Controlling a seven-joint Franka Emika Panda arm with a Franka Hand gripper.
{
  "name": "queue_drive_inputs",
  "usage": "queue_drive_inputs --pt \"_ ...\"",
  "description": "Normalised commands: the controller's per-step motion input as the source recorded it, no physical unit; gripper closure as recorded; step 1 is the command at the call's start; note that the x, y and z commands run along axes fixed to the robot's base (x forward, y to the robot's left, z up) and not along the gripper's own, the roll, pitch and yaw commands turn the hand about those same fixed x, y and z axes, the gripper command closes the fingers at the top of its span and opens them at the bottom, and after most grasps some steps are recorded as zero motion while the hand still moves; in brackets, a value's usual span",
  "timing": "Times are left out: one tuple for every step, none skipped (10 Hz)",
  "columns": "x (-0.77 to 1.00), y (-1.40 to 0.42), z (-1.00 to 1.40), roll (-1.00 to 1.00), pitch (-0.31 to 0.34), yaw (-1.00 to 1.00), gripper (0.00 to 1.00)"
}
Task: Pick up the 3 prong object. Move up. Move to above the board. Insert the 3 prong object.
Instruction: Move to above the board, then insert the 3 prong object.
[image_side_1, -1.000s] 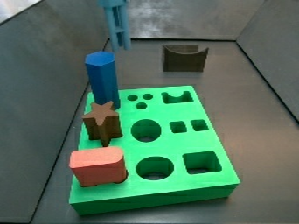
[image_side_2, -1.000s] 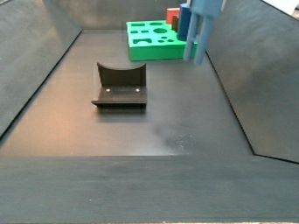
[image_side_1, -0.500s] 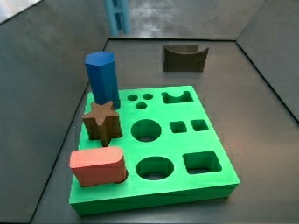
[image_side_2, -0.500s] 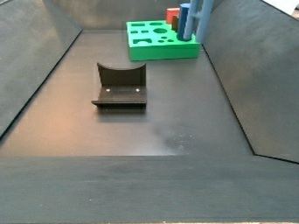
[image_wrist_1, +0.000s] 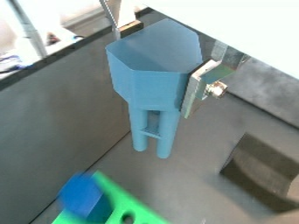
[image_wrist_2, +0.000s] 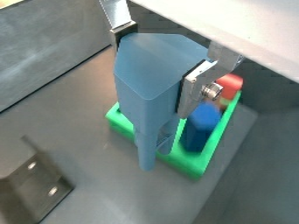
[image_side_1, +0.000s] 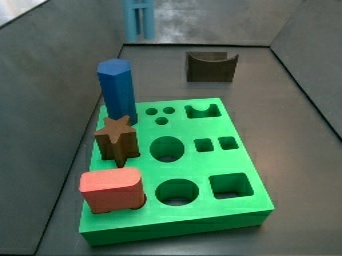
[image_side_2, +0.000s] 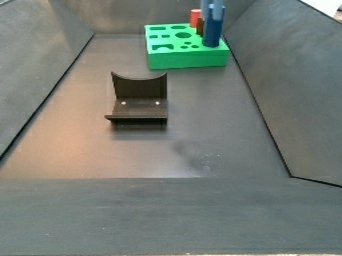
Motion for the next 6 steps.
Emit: queue_drive_inputs --pt "0.49 -1.00 0.32 0.05 0.180 0.10 1.00" --pt "0.51 -1.00 0.32 0.06 0.133 0.06 1.00" --pt "0.49 -0.88 0.27 0.08 0.129 0.03 1.00" --pt "0.38 -0.59 0.18 0.10 0.141 0.02 1.00" --pt "0.28 -0.36 0.11 0.10 0.143 0.01 1.00" --pt "0.02 0.00 0.00 0.00 0.000 0.00 1.00"
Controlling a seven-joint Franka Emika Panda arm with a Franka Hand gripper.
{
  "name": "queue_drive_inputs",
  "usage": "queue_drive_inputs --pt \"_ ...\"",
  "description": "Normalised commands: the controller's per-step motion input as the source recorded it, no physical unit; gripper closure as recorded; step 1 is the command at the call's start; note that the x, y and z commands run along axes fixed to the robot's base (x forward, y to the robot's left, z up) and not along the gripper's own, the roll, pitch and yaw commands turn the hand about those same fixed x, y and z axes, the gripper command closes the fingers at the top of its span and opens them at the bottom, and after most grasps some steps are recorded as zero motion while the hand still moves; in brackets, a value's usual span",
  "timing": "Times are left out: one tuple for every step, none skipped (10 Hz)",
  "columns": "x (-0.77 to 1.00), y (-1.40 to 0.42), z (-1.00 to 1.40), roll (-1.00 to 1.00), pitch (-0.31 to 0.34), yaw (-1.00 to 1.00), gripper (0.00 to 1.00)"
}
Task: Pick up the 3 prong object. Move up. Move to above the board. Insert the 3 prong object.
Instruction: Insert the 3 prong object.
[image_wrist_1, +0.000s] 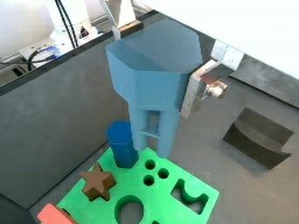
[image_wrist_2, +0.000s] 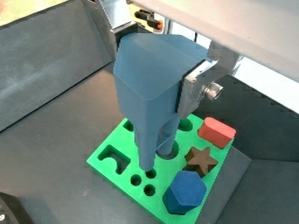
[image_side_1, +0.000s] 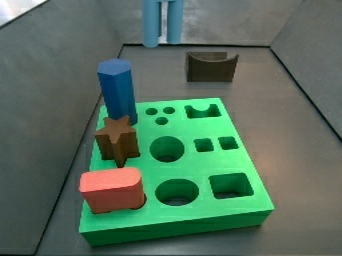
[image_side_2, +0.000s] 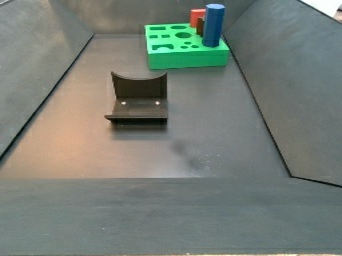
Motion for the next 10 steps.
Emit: queue_drive_inputs --pt "0.09 0.00 0.00 -0.02 -0.004 0.18 1.00" --pt "0.10 0.03 -0.03 -0.05 -0.050 0.34 1.00" --pt "0.15 0.10 -0.08 -0.07 -0.069 0.48 1.00" --pt "0.15 0.10 -0.10 -0.09 -0.090 0.56 1.00" --pt "0.11 0.13 -0.18 -0.09 -0.114 0.58 1.00" --pt "0.04 0.17 -0.28 -0.02 -0.127 0.63 1.00" --pt "0.00 0.14 -0.32 -0.01 -0.137 0.66 1.00" --pt "0.00 0.14 -0.36 -0.02 -0.156 0.67 1.00" --pt "0.00 0.04 -0.37 -0.02 -0.147 0.76 1.00" --pt "0.00 0.00 -0.37 -0.03 -0.150 0.82 1.00"
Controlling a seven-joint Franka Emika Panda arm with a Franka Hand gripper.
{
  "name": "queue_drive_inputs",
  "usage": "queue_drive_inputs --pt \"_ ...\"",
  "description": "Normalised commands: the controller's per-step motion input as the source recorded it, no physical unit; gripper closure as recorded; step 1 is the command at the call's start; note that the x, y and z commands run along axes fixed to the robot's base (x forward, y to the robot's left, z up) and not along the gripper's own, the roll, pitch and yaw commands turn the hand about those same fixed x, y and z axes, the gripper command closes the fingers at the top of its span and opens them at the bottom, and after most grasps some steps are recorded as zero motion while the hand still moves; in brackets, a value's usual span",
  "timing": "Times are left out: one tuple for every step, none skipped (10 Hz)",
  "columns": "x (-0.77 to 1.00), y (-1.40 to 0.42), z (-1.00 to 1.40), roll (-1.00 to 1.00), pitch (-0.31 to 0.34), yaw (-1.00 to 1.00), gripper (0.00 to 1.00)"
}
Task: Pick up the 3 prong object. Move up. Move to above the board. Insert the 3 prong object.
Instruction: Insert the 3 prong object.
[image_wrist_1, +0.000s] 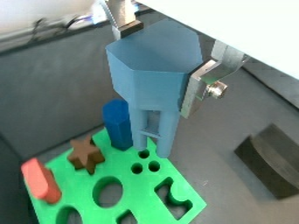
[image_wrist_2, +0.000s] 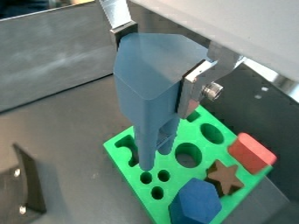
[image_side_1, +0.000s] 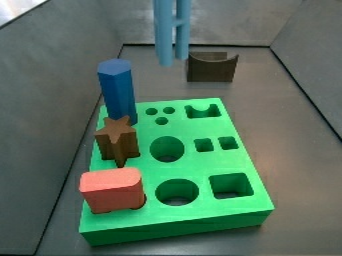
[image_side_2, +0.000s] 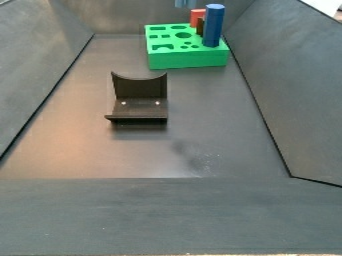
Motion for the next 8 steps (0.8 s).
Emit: queue_drive_inputs --pt "0.00 0.00 -0.34 -0.02 -0.154 0.83 1.00" --pt "0.00 0.01 -0.45 0.00 -0.149 0.87 1.00" --pt "-0.03 0.03 -0.47 0.00 -0.130 0.96 1.00" --pt "-0.01 0.03 -0.53 0.01 -0.120 1.00 1.00" --pt "0.00 0.03 -0.53 0.00 -0.119 1.00 1.00" --pt "-0.03 0.02 -0.53 0.01 -0.117 0.99 1.00" --pt "0.02 0.00 0.00 0.00 -0.013 0.27 1.00" --pt "0.00 0.00 -0.07 0.00 0.000 0.00 1.00"
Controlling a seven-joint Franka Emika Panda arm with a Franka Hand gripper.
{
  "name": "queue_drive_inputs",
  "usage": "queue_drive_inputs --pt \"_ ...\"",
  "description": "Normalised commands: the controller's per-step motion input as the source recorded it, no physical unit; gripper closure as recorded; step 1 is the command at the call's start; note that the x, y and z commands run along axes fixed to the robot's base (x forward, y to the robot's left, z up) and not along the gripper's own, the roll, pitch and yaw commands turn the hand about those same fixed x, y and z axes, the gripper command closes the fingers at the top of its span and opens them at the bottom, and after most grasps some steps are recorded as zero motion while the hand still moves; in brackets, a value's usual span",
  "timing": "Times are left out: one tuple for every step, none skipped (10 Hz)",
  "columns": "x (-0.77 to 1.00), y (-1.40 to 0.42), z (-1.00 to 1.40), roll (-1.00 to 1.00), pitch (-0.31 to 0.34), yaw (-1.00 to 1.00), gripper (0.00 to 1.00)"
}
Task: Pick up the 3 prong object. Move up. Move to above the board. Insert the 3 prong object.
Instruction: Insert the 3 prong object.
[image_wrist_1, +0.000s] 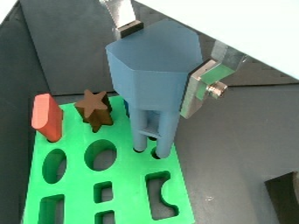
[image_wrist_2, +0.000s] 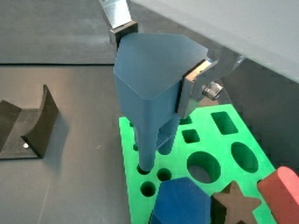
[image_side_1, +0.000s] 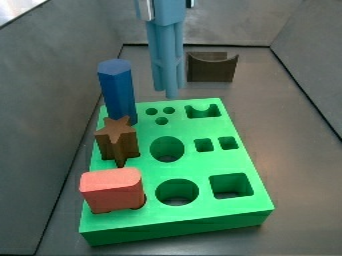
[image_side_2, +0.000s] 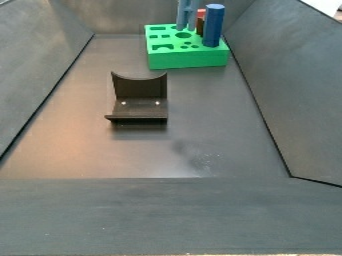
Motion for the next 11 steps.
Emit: queue_drive_inputs --pt "-0.08 0.00 -0.43 0.03 -0.079 0.15 1.00" --pt "-0.09 0.00 -0.46 0.05 -0.086 0.20 1.00" --pt "-0.02 0.00 -0.28 0.04 -0.044 0.24 1.00" --pt "0.00 0.00 -0.19 0.03 -0.027 0.23 1.00" --pt "0.00 0.00 -0.20 0.04 -0.027 0.23 1.00" --pt "0.00 0.00 -0.14 0.02 -0.010 0.21 1.00" --pt "0.00 0.00 -0.21 0.13 0.000 0.24 1.00" --pt "0.00 -0.01 -0.15 0.10 0.000 0.22 1.00" --pt "0.00 -0.03 -0.15 0.21 0.011 0.20 1.00" --pt "0.04 -0.08 -0.06 0.22 0.060 0.18 1.00" --pt "0.11 -0.11 -0.05 0.27 0.106 0.13 1.00"
